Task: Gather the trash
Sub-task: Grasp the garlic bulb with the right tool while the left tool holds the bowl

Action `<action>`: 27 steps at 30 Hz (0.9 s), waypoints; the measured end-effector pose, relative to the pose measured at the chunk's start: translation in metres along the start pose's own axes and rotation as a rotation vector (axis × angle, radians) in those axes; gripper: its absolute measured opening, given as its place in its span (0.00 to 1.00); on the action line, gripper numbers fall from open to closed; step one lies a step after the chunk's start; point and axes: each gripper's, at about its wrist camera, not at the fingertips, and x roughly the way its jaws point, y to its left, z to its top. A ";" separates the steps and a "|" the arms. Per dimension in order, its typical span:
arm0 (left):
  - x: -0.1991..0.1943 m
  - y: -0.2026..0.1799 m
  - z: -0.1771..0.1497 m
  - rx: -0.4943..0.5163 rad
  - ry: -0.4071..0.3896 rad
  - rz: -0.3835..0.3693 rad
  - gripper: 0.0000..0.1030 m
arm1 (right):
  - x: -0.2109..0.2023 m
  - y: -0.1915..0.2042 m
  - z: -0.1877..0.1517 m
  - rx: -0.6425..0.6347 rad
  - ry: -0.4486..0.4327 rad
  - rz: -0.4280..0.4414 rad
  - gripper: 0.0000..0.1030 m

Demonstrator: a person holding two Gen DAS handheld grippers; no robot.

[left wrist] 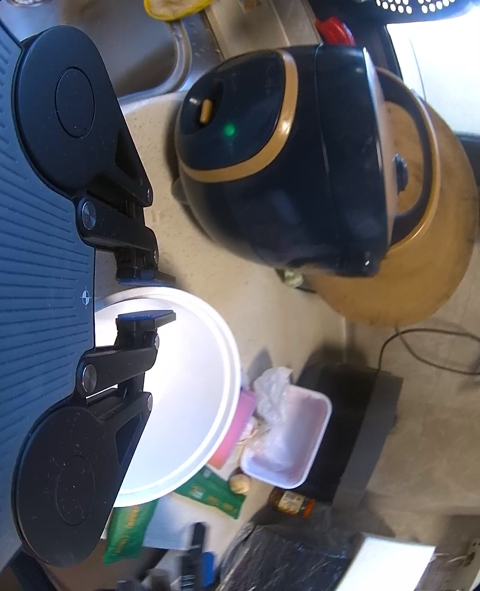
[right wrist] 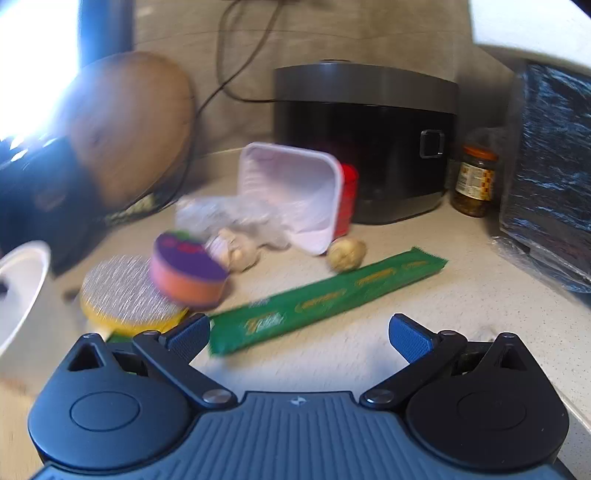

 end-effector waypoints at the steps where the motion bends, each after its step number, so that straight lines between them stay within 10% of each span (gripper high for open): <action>1: 0.002 -0.001 -0.001 0.005 0.006 -0.002 0.16 | 0.007 -0.001 0.008 0.031 0.013 0.021 1.00; 7: 0.011 0.002 -0.007 -0.018 0.038 -0.045 0.19 | 0.067 0.012 0.055 0.221 0.127 0.145 0.83; 16: 0.002 0.019 -0.010 -0.075 0.035 -0.091 0.19 | 0.150 0.054 0.070 0.204 0.249 0.081 0.64; 27: 0.000 0.014 -0.010 -0.048 0.033 -0.111 0.19 | 0.116 0.052 0.074 0.156 0.180 0.078 0.51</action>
